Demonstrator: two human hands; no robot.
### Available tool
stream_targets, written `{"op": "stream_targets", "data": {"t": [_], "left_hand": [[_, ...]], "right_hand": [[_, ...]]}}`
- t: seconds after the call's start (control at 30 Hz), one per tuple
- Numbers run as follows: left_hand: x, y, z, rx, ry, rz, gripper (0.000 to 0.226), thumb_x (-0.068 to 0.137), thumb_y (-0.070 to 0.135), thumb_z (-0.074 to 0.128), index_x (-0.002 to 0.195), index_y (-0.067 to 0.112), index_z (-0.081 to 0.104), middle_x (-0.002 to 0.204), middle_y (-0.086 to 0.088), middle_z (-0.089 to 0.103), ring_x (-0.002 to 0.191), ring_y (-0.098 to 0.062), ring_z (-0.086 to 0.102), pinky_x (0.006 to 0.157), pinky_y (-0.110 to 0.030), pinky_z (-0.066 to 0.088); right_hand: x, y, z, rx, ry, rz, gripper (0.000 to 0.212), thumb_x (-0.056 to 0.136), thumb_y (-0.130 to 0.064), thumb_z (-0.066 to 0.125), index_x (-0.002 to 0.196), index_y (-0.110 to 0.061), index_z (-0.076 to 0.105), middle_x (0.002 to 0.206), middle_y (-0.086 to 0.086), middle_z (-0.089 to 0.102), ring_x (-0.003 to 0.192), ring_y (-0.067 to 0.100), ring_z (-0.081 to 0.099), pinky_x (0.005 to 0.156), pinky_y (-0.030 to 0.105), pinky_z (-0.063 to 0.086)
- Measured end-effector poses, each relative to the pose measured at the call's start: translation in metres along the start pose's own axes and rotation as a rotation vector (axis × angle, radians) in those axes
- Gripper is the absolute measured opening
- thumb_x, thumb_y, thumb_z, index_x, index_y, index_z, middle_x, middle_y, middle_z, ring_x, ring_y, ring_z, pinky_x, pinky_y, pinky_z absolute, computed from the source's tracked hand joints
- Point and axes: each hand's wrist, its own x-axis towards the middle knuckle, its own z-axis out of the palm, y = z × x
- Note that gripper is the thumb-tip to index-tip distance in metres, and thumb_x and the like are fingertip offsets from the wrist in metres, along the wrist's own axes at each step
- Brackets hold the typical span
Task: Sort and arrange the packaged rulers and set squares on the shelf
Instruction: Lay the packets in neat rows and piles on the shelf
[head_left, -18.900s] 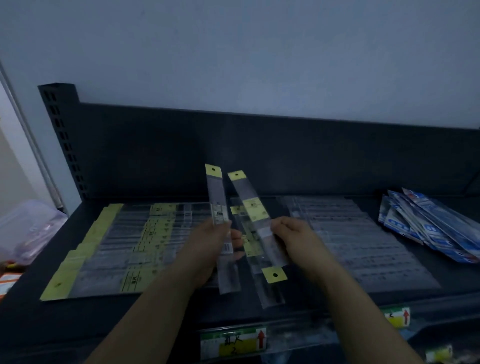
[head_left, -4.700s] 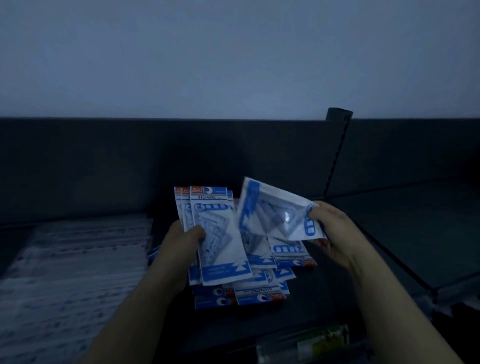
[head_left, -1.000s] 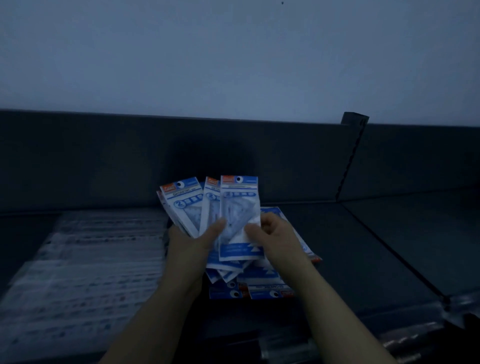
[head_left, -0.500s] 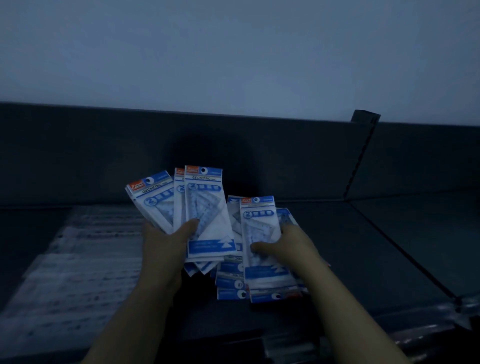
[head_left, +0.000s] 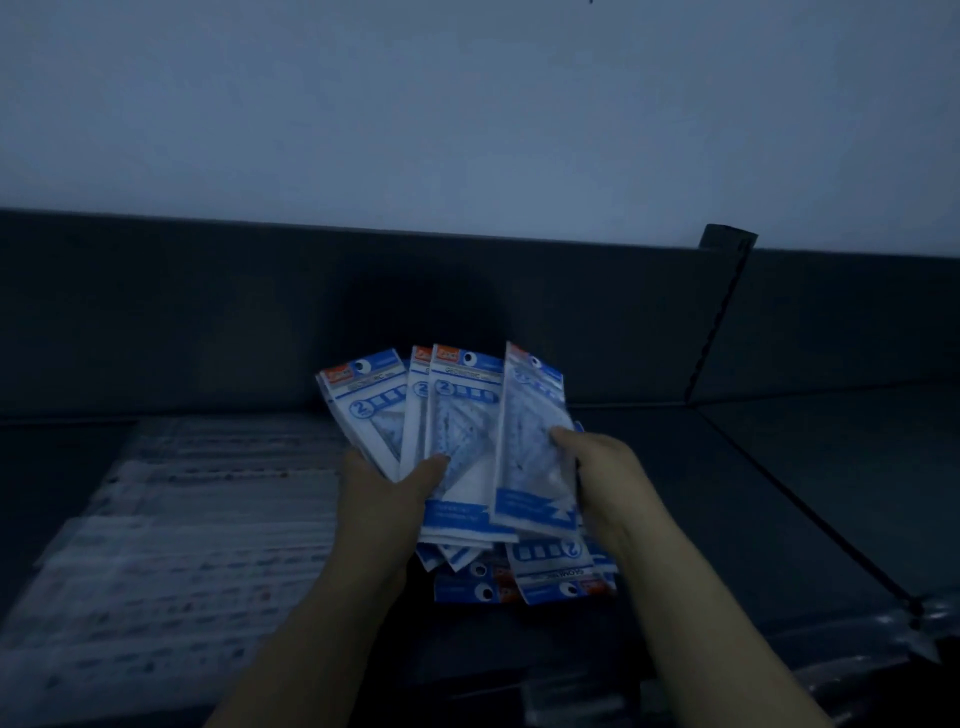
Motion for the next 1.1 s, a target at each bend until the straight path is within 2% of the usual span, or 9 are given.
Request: {"op": "stream_targets", "data": {"t": [0.2, 0.33, 0.4, 0.47, 0.6, 0.7, 0.77, 0.9, 1.1], "left_hand": [[-0.005, -0.003, 0.011, 0.075, -0.088, -0.009, 0.072, 0.069, 0.017, 0.084, 0.129, 0.021, 0.046, 0.113, -0.005, 0.066, 0.095, -0.026, 0.068, 0.073, -0.048, 0.059], [0.005, 0.002, -0.006, 0.053, -0.016, -0.008, 0.06, 0.075, 0.01, 0.079, 0.127, 0.016, 0.05, 0.113, -0.012, 0.066, 0.093, -0.03, 0.068, 0.064, -0.047, 0.06], [0.01, 0.008, -0.014, 0.009, 0.007, -0.022, 0.056, 0.078, 0.008, 0.076, 0.127, 0.015, 0.051, 0.112, -0.014, 0.066, 0.092, -0.032, 0.068, 0.057, -0.044, 0.059], [0.011, 0.011, -0.017, -0.021, 0.018, -0.028, 0.055, 0.079, 0.005, 0.074, 0.127, 0.014, 0.05, 0.11, -0.013, 0.066, 0.089, -0.031, 0.068, 0.051, -0.04, 0.058], [0.014, 0.008, -0.019, 0.008, 0.016, -0.009, 0.056, 0.079, 0.003, 0.074, 0.128, 0.011, 0.05, 0.111, -0.015, 0.066, 0.089, -0.031, 0.068, 0.051, -0.039, 0.058], [0.017, 0.004, -0.021, 0.036, 0.029, 0.007, 0.058, 0.078, 0.005, 0.076, 0.128, 0.015, 0.048, 0.115, -0.013, 0.064, 0.095, -0.033, 0.066, 0.067, -0.05, 0.059], [0.019, 0.003, -0.023, 0.043, 0.039, 0.01, 0.059, 0.079, 0.006, 0.075, 0.129, 0.017, 0.045, 0.118, -0.013, 0.062, 0.099, -0.033, 0.064, 0.075, -0.055, 0.057], [0.017, 0.002, -0.018, 0.016, 0.003, -0.024, 0.055, 0.08, 0.006, 0.074, 0.128, 0.015, 0.048, 0.115, -0.014, 0.064, 0.096, -0.033, 0.066, 0.068, -0.05, 0.059], [0.001, 0.003, 0.002, -0.043, -0.131, -0.031, 0.073, 0.062, 0.024, 0.086, 0.127, 0.015, 0.053, 0.114, -0.013, 0.069, 0.095, -0.033, 0.069, 0.065, -0.046, 0.059]], "right_hand": [[-0.001, 0.006, 0.022, -0.092, -0.114, -0.079, 0.03, 0.089, -0.027, 0.065, 0.096, 0.002, 0.068, 0.093, 0.02, 0.072, 0.09, 0.038, 0.068, 0.085, 0.049, 0.055], [0.006, 0.003, -0.001, -0.385, -0.017, -0.203, 0.035, 0.092, -0.032, 0.06, 0.078, 0.0, 0.064, 0.079, 0.015, 0.064, 0.072, 0.024, 0.064, 0.057, 0.024, 0.045], [0.009, 0.007, -0.009, -0.643, -0.031, -0.182, 0.036, 0.083, -0.035, 0.069, 0.065, -0.011, 0.05, 0.073, 0.0, 0.054, 0.057, 0.011, 0.053, 0.052, 0.022, 0.038], [0.009, 0.011, -0.007, -0.811, -0.053, -0.132, 0.036, 0.073, -0.034, 0.079, 0.07, -0.018, 0.046, 0.071, -0.005, 0.049, 0.061, 0.009, 0.049, 0.05, 0.022, 0.036], [0.009, 0.005, -0.002, -0.803, -0.111, -0.116, 0.03, 0.068, -0.028, 0.082, 0.089, -0.018, 0.063, 0.083, -0.003, 0.067, 0.073, 0.009, 0.063, 0.055, 0.02, 0.047], [0.009, 0.001, -0.009, -0.655, -0.135, -0.107, 0.009, 0.083, -0.02, 0.069, 0.082, -0.011, 0.066, 0.069, 0.0, 0.064, 0.051, 0.003, 0.057, 0.042, 0.012, 0.039], [0.011, -0.001, -0.014, -0.416, -0.037, -0.122, 0.016, 0.09, -0.017, 0.057, 0.086, -0.005, 0.066, 0.066, 0.006, 0.062, 0.047, 0.008, 0.054, 0.043, 0.014, 0.039], [0.01, -0.008, -0.017, 0.221, 0.018, -0.074, 0.011, 0.092, -0.005, 0.052, 0.09, 0.001, 0.061, 0.062, 0.009, 0.062, 0.045, 0.016, 0.057, 0.04, 0.02, 0.044], [0.011, 0.001, 0.009, 0.264, -0.031, -0.118, 0.017, 0.085, -0.001, 0.064, 0.102, -0.003, 0.065, 0.097, 0.016, 0.072, 0.085, 0.03, 0.07, 0.076, 0.045, 0.058]]}}
